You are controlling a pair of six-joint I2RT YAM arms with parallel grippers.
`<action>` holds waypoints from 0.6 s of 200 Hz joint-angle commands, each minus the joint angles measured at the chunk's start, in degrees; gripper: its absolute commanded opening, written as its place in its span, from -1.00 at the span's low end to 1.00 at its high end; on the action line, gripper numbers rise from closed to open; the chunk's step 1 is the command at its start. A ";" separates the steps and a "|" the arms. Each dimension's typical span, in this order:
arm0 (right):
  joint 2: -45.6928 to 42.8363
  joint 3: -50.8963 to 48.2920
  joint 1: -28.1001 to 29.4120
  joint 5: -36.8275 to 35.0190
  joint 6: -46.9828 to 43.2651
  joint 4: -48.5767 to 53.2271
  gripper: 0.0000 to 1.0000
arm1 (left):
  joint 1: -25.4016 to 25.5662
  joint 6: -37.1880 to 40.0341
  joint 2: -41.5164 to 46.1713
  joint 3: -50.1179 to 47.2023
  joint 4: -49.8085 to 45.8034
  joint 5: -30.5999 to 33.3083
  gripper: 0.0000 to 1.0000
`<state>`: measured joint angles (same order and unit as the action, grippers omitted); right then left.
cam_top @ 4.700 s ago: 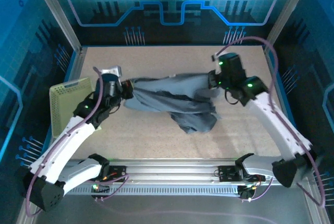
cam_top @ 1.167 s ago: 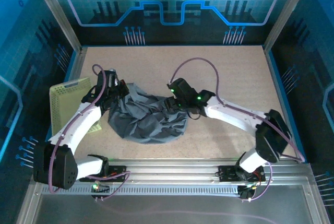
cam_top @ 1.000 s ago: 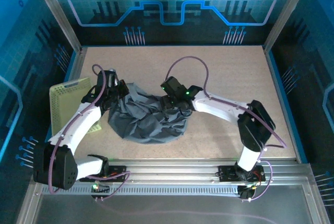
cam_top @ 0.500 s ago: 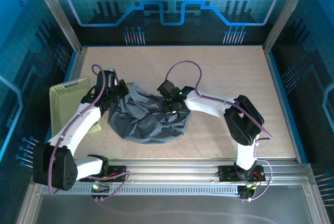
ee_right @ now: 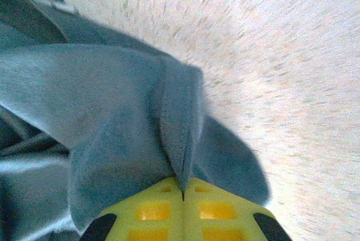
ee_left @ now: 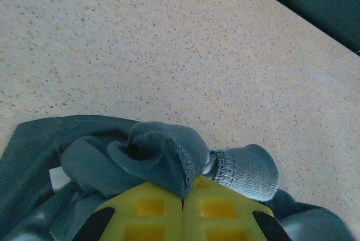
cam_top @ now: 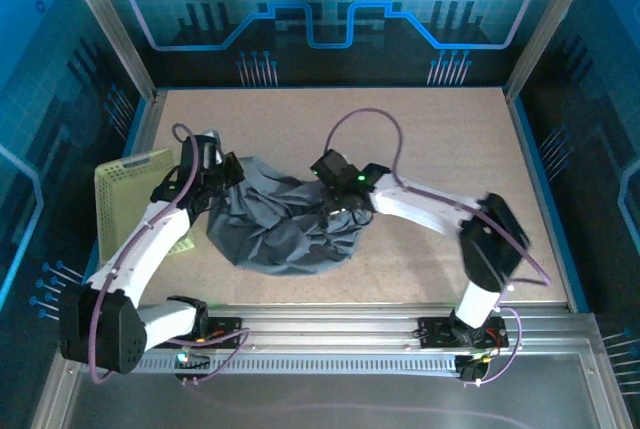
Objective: Fold the inside-out t-shirt
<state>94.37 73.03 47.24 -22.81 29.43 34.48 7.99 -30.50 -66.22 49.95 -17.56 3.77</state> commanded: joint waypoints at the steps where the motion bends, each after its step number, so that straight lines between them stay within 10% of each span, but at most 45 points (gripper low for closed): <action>1: -13.65 -1.92 0.22 -7.57 -6.51 2.11 -1.00 | -2.29 0.87 5.47 4.18 0.19 1.32 -1.00; 120: -43.80 22.67 -0.41 7.09 -22.65 9.55 -1.00 | -2.36 -4.17 24.17 27.37 10.13 -18.11 -1.00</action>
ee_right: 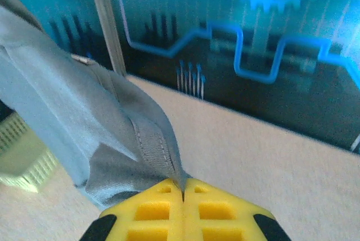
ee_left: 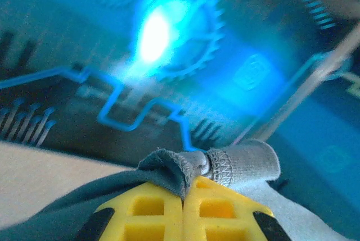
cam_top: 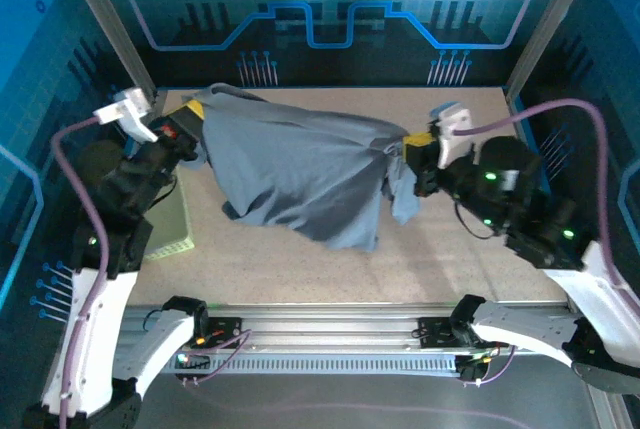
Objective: Fold the inside-out t-shirt
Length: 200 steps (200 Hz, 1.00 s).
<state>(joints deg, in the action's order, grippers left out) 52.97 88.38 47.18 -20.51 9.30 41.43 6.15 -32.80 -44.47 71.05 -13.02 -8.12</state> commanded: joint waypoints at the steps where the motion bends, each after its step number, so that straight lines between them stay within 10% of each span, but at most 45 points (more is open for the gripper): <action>1: -2.42 7.72 -0.34 4.96 -2.52 2.60 -1.00 | -0.57 -1.85 2.49 6.55 5.65 -6.39 -1.00; 53: -0.33 21.81 -0.37 10.52 -1.91 2.88 -1.00 | -0.57 -5.98 2.03 15.53 10.12 -11.70 -1.00; 104: 8.20 13.89 -1.33 -7.28 -6.84 -0.58 -1.00 | -0.53 -5.49 -9.67 10.01 8.18 -9.19 -1.00; 200: 35.52 -6.63 -28.98 7.44 0.98 -17.88 -1.00 | 1.75 -0.83 -54.84 10.67 7.03 -1.52 -1.00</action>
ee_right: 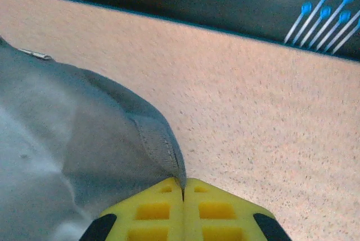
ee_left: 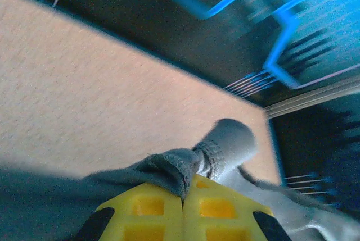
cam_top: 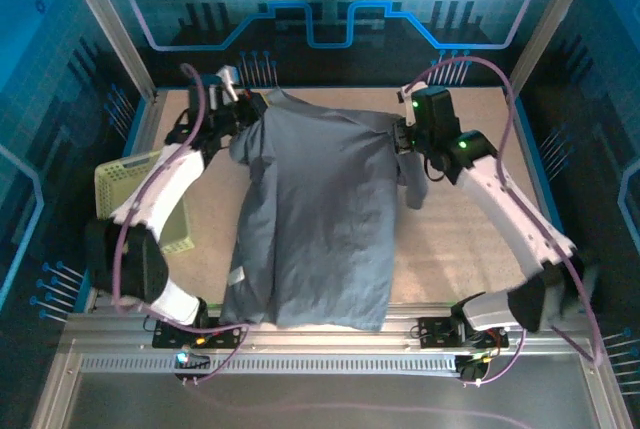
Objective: Fold the inside-out t-shirt
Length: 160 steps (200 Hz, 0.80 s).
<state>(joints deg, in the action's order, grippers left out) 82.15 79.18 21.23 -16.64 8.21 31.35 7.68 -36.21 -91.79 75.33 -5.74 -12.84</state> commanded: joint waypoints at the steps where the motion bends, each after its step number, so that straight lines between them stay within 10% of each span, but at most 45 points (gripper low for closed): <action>1: 6.79 2.79 -3.13 3.56 2.07 -7.89 -1.00 | 0.23 2.69 -8.14 6.53 -0.37 3.32 -1.00; 38: 24.16 13.41 -6.77 1.12 1.11 -7.10 -1.00 | 0.23 5.35 -25.29 21.64 -6.91 6.51 -1.00; 67: 35.38 28.27 -9.07 -0.10 1.06 -0.73 0.15 | 0.18 7.41 -37.03 41.10 -22.43 10.37 0.06; 102: 38.65 42.20 -9.71 -4.51 2.62 11.66 0.55 | -0.39 8.43 -40.58 59.44 -45.59 24.02 0.80; 160: 14.90 12.91 -4.27 1.21 8.53 7.32 0.61 | 7.31 5.31 -11.21 21.22 -39.75 29.61 0.87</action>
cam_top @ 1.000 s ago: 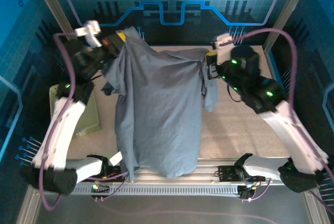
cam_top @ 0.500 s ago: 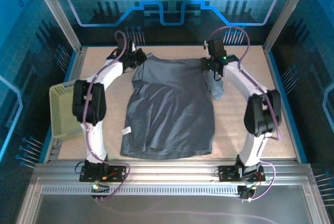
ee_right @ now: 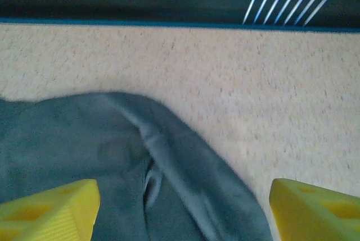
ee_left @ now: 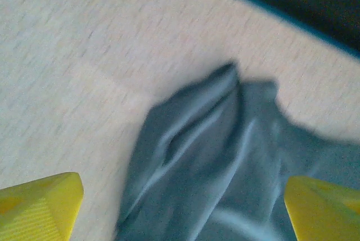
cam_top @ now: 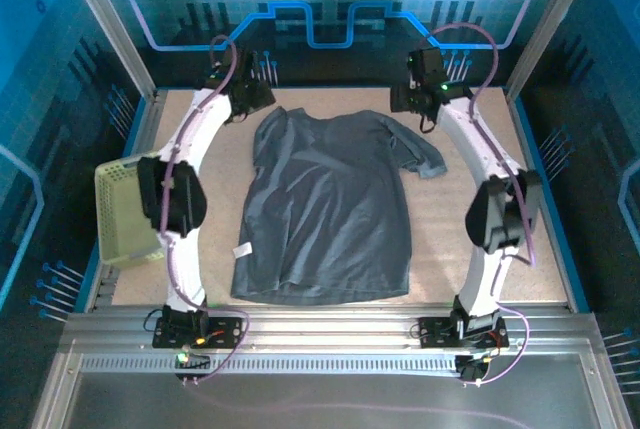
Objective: Fold the inside-out t-shirt
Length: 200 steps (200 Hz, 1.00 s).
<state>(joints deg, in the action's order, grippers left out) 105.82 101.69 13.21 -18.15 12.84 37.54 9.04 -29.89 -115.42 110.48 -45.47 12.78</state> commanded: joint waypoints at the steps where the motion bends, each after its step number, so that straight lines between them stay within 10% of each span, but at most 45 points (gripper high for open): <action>1: -9.13 -10.29 3.93 2.83 3.97 1.09 0.61 | 6.28 -1.03 12.94 -14.70 0.10 4.00 0.86; 51: -15.14 -30.43 12.04 11.07 8.78 -4.77 0.60 | 12.26 -2.89 25.17 -40.63 9.19 -1.82 0.77; 113: -3.35 -34.45 12.29 15.48 14.69 -11.87 0.54 | 11.29 -3.86 15.39 -41.05 16.48 -14.08 0.47; 200: 4.07 -31.23 0.28 8.83 19.20 -7.48 0.54 | 11.94 -7.06 4.36 -41.54 23.10 -14.94 0.43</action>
<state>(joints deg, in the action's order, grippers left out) 107.63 68.16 17.58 -6.39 29.85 27.14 20.47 -34.61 -108.38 68.82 -25.28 1.10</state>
